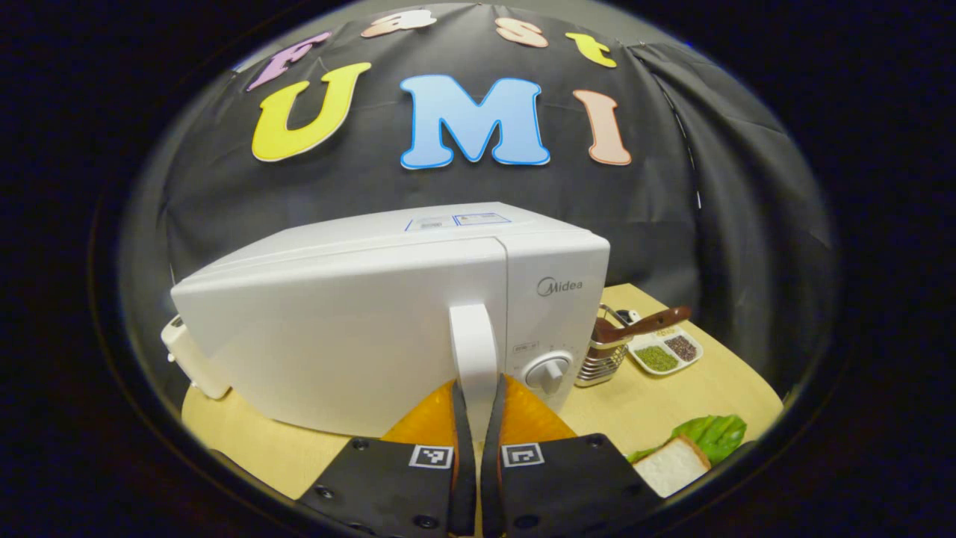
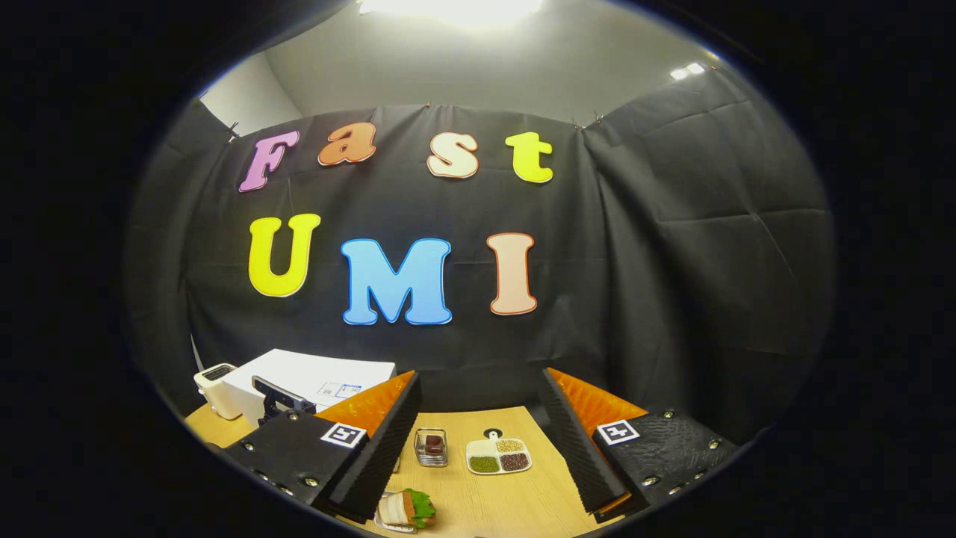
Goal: Open the microwave oven with the left hand, put the food in, and close the microwave oven.
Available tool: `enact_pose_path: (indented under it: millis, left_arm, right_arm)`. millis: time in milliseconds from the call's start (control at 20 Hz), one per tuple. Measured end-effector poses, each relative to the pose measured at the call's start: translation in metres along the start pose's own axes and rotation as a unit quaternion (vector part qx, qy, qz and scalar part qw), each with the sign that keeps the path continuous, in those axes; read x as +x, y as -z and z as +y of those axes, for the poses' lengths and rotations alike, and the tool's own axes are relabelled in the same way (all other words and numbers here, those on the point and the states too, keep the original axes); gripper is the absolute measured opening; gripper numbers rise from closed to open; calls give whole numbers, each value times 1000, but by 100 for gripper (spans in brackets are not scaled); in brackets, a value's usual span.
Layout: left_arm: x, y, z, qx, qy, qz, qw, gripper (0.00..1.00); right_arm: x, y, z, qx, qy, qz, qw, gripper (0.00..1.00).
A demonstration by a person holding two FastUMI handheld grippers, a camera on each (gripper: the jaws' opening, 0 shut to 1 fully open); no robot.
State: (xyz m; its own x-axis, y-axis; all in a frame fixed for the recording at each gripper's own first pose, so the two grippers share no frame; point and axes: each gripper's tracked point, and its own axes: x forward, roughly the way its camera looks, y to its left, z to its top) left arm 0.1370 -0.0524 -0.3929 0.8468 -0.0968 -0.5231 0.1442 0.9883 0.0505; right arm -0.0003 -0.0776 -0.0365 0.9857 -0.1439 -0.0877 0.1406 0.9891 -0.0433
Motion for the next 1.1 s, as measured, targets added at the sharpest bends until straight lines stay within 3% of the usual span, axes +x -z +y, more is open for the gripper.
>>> enact_pose_path:
  millis: [350, 550, 850, 1100]
  left_arm:
    - [-2, 0, 0, 5, 4, 5, 1000, 10]
    - [-50, 21, 2, 47, 16, -2, 999, 7]
    - [-113, 47, 13, 36, 90, 22, 995, 7]
    - [-157, 69, 33, 56, 138, 44, 988, 8]
  right_arm:
    - [5, 7, -5, 7, 4, 6, 1000, 96]
    - [9, 12, -10, 21, 3, 10, 1000, 96]
    - [8, 25, 20, 33, -45, 24, 998, 96]
    - [-4, 49, 69, 38, -124, 71, 989, 94]
